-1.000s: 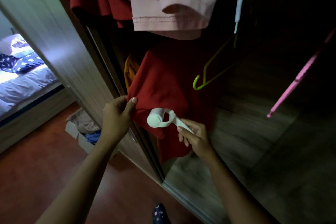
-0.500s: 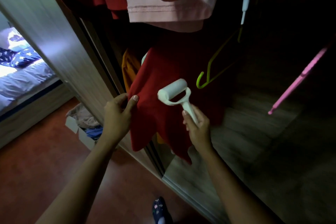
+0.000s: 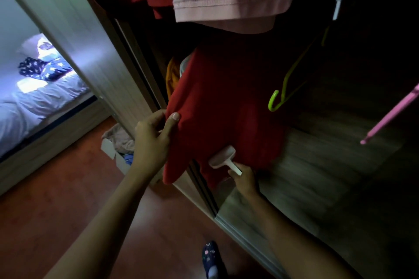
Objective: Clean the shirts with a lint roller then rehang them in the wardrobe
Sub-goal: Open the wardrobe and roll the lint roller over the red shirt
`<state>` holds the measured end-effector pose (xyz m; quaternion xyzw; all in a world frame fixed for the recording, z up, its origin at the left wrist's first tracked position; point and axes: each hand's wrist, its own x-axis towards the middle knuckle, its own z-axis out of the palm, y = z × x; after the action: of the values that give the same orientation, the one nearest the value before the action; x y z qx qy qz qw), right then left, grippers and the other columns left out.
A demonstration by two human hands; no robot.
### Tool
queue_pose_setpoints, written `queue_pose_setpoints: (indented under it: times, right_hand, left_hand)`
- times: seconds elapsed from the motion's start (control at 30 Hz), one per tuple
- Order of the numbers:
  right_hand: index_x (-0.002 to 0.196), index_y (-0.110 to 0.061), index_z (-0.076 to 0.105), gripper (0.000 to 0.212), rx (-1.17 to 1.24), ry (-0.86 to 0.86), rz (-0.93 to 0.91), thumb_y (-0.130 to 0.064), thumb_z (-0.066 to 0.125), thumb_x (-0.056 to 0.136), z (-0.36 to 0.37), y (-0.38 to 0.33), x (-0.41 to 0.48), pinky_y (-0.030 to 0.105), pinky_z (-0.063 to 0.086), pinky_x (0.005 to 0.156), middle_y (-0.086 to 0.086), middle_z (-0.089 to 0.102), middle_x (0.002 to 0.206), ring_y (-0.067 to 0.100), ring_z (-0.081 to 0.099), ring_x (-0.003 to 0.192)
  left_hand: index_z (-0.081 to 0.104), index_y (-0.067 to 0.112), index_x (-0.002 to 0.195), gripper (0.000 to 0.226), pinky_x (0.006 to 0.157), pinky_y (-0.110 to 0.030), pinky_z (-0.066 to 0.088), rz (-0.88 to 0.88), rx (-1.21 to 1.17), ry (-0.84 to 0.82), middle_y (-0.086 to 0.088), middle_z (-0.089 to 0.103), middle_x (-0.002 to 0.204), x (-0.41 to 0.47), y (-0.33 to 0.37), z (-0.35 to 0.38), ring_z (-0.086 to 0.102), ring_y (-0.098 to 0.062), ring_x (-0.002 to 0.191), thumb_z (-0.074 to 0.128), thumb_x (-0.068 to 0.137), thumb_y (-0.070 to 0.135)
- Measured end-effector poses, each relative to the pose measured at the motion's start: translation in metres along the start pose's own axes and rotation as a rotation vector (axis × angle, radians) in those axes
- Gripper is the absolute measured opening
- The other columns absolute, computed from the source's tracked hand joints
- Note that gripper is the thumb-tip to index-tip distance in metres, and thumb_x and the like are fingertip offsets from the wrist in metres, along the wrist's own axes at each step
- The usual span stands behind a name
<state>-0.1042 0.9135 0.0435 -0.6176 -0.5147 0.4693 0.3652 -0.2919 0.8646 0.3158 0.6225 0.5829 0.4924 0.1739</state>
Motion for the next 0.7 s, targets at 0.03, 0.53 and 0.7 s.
queue_pose_setpoints:
  times: [0.03, 0.53, 0.7]
  right_hand:
    - [0.113, -0.013, 0.073, 0.024, -0.031, -0.008, 0.061, -0.013, 0.071, 0.089, 0.005, 0.005, 0.003, 0.019, 0.052, 0.066, -0.003, 0.073, 0.088, 0.014, 0.07, 0.085]
    - [0.103, -0.037, 0.069, 0.015, 0.473, 0.263, -0.259, -0.024, 0.063, 0.096, -0.072, -0.13, -0.019, 0.02, 0.042, 0.048, 0.004, 0.067, 0.078, 0.012, 0.055, 0.057]
    - [0.096, -0.032, 0.071, 0.009, 0.581, 0.229, -0.423, -0.03, 0.063, 0.096, -0.098, -0.19, -0.032, 0.026, 0.036, 0.046, 0.008, 0.063, 0.073, 0.022, 0.05, 0.054]
  left_hand:
    - [0.067, 0.015, 0.082, 0.021, 0.051, -0.01, 0.039, -0.004, 0.006, 0.004, 0.013, 0.061, 0.062, 0.001, -0.001, -0.002, 0.056, 0.003, 0.053, 0.058, 0.101, 0.019]
    - [0.068, 0.013, 0.082, 0.024, 0.053, -0.031, 0.053, 0.026, 0.076, -0.039, -0.007, 0.07, 0.072, 0.001, -0.007, 0.002, 0.068, -0.016, 0.064, 0.058, 0.101, 0.023]
    - [0.071, 0.008, 0.089, 0.026, 0.06, -0.05, 0.056, 0.021, 0.074, -0.064, -0.011, 0.072, 0.078, 0.002, -0.009, 0.011, 0.069, -0.03, 0.069, 0.056, 0.101, 0.026]
